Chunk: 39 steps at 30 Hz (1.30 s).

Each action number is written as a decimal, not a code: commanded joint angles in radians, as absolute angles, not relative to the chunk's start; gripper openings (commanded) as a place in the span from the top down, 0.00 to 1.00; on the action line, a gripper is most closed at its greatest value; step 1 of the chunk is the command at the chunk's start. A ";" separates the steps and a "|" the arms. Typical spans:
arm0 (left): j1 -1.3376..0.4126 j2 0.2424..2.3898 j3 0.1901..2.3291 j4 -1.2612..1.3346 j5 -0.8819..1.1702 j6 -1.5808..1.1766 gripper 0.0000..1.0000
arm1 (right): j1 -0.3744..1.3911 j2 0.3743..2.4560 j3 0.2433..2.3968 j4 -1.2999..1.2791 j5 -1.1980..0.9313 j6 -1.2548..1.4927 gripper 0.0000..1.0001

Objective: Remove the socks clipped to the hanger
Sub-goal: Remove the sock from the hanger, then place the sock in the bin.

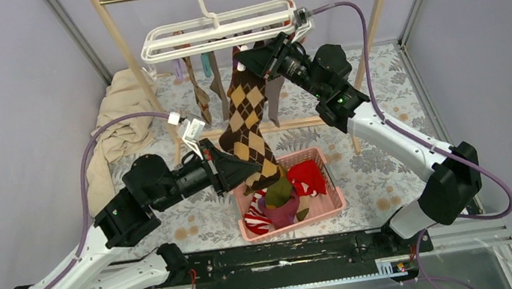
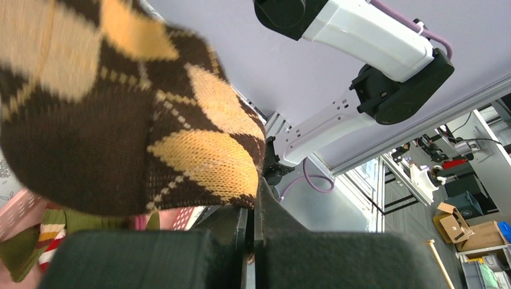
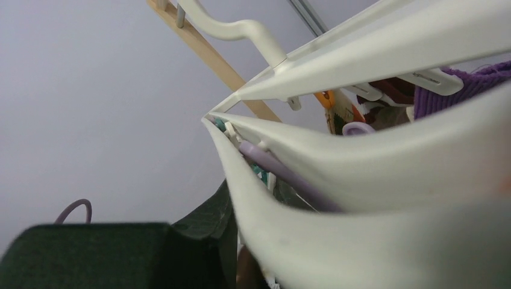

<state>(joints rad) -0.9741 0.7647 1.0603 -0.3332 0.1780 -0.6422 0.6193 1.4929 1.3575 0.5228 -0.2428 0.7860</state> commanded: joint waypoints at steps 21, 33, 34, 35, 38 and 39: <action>-0.968 0.882 0.877 -0.138 0.261 -0.714 1.00 | 0.584 1.227 1.121 0.343 -0.274 0.685 0.23; -0.968 1.031 0.717 -0.086 0.106 -0.709 0.54 | 0.536 1.005 1.028 0.052 -0.167 0.492 0.19; -0.968 1.041 0.707 -0.076 0.102 -0.708 0.48 | 0.519 1.002 1.022 0.048 -0.169 0.486 0.19; -0.968 1.050 0.701 -0.075 0.097 -0.705 0.36 | 0.500 1.002 1.016 0.050 -0.174 0.481 0.19; -0.968 1.052 0.708 -0.097 0.071 -0.699 0.02 | 0.429 1.008 0.985 0.084 -0.230 0.482 0.19; -0.968 1.042 0.710 -0.103 0.067 -0.698 0.02 | 0.411 1.014 0.971 0.106 -0.251 0.481 0.19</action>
